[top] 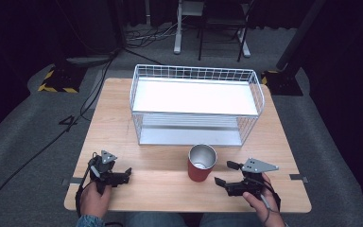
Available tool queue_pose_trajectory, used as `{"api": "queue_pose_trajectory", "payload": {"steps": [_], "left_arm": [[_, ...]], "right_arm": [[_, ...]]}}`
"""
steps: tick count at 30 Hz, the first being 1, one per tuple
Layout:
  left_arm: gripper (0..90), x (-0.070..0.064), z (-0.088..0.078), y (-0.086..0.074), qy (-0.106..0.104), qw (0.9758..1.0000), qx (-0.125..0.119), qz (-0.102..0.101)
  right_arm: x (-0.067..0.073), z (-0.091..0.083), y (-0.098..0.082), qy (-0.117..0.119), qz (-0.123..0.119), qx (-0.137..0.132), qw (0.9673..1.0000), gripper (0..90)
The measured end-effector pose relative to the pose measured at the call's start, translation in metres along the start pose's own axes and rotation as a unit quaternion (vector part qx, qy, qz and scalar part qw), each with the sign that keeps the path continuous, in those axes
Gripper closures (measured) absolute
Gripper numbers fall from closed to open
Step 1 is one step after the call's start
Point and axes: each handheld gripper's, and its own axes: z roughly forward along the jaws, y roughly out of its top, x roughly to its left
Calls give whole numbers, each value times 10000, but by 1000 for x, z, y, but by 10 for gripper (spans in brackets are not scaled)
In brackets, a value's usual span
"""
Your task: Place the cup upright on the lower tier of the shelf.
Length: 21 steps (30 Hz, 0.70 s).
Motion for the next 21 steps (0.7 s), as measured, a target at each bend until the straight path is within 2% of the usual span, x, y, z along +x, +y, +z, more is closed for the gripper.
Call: {"api": "queue_pose_trajectory", "payload": {"steps": [17, 21], "left_arm": [[1, 0, 0, 0, 0, 10000, -3, -6], [0, 0, 0, 0, 1, 10000, -1, 1]], "right_arm": [[8, 34, -1, 20, -29, 233, 9997, 160], [10, 44, 0, 93, -122, 336, 9993, 158]]}}
